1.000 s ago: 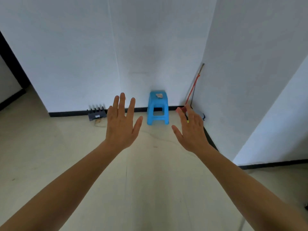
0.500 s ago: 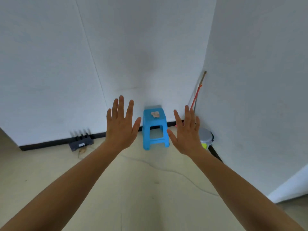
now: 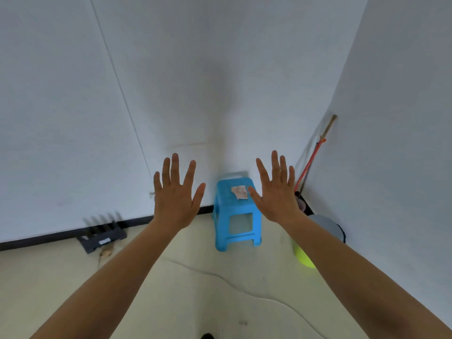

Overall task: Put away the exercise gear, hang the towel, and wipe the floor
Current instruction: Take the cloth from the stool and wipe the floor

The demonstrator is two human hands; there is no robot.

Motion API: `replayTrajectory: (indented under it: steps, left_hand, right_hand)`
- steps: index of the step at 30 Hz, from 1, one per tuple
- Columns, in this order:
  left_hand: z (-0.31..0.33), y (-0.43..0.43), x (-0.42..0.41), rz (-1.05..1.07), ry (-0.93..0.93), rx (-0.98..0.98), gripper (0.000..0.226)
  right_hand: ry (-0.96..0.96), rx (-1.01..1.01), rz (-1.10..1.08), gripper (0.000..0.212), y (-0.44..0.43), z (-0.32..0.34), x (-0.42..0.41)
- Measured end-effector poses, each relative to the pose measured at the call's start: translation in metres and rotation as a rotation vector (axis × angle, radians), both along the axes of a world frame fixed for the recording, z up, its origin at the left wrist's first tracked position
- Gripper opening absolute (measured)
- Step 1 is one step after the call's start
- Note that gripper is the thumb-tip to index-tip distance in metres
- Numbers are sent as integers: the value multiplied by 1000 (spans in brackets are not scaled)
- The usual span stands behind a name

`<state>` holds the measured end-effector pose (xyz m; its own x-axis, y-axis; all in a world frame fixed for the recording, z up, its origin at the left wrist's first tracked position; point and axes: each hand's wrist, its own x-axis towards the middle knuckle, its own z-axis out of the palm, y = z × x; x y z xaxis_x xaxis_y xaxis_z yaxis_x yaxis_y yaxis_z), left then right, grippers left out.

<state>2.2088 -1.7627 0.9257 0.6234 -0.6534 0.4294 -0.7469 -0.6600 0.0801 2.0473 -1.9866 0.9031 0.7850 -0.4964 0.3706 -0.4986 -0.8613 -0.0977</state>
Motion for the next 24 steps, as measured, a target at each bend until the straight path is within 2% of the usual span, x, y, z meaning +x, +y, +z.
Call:
replayTrajectory:
  steps: [7,13,21,24]
  left_hand:
    - [-30,-124,141,-68,147,158,72]
    - [-58,-226,226,-195,123,231,70]
    - [-124,-347,327,-220,187,394,71]
    - [-147,-389,365,-223,213,471,71]
  right_hand:
    - [111,57,-122,78,-93,-22,92]
    - [122,127,-227,78,-169,-47,156]
    - [193,264,-285,78,-276,-122,254]
    - [282,361,-295,76,-319,-151,297]
